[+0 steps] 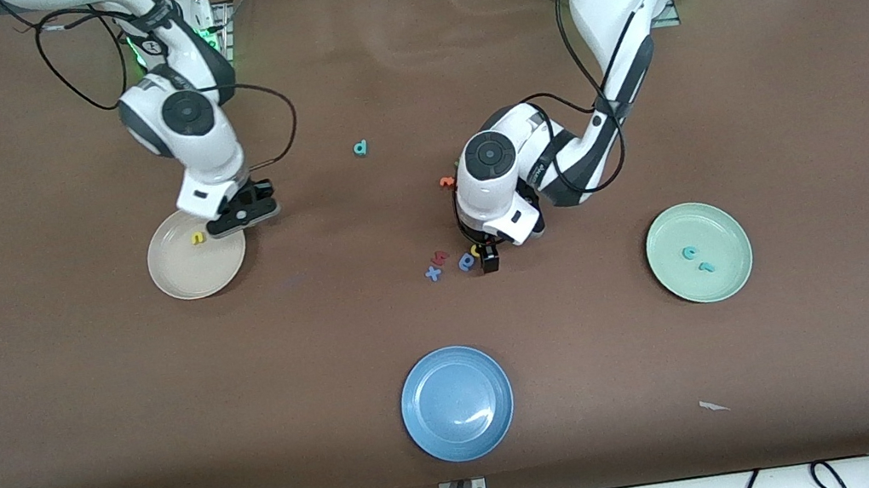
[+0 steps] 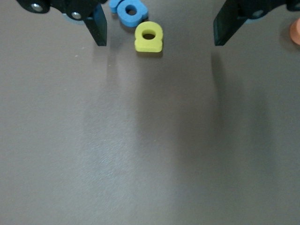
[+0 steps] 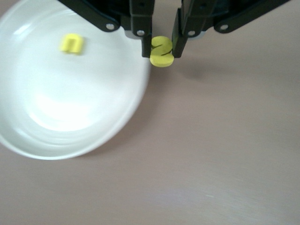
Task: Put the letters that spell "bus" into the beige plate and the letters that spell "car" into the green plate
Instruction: 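Drop yellow 2, grasp teal p while the left gripper lifts yellow o, then place yellow o on the green plate while the right gripper carries teal p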
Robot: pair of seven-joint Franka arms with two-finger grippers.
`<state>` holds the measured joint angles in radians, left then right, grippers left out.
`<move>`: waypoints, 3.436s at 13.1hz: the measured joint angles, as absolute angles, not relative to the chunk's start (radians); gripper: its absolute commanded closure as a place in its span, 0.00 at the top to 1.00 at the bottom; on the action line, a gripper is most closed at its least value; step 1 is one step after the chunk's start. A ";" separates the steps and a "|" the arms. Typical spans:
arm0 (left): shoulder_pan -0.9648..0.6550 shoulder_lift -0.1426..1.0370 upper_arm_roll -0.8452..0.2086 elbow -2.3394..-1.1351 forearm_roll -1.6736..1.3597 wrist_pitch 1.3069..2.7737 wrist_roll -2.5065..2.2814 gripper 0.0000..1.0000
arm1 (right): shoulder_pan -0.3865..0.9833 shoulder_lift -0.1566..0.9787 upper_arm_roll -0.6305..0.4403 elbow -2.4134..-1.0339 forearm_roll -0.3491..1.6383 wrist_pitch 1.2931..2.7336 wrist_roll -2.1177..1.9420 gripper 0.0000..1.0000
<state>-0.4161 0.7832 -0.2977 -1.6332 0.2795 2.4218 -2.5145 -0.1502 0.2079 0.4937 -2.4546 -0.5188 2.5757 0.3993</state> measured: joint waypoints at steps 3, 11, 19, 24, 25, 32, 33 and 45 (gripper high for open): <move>-0.422 0.790 -0.295 -1.633 0.279 2.422 -2.519 0.86 | -0.221 0.196 0.495 -2.456 -0.519 2.575 0.269 0.00; -0.422 0.806 -0.292 -1.623 0.280 2.426 -2.525 0.67 | -0.255 0.198 0.497 -2.466 -0.519 2.575 0.220 0.55; -0.423 0.806 -0.293 -1.613 0.279 2.426 -2.531 0.47 | -0.217 0.205 0.751 -2.469 -0.478 2.578 0.740 0.55; -0.423 0.806 -0.293 -1.610 0.279 2.426 -2.532 0.30 | -0.047 0.234 0.764 -2.472 -0.475 2.632 1.047 0.55; -0.423 0.806 -0.293 -1.608 0.279 2.426 -2.532 0.26 | -0.021 0.242 0.764 -2.472 -0.475 2.642 1.086 0.55; -0.423 0.806 -0.292 -1.604 0.279 2.423 -2.522 0.11 | 0.116 0.319 0.761 -2.439 -0.479 2.672 1.246 0.60; -0.423 0.807 -0.290 -1.602 0.280 2.423 -2.505 0.10 | 0.119 0.332 0.758 -2.431 -0.482 2.672 1.247 0.75; -0.205 0.718 -0.295 -1.533 0.284 2.063 -1.513 0.02 | 0.142 0.430 0.700 -2.408 -0.602 2.689 1.249 0.85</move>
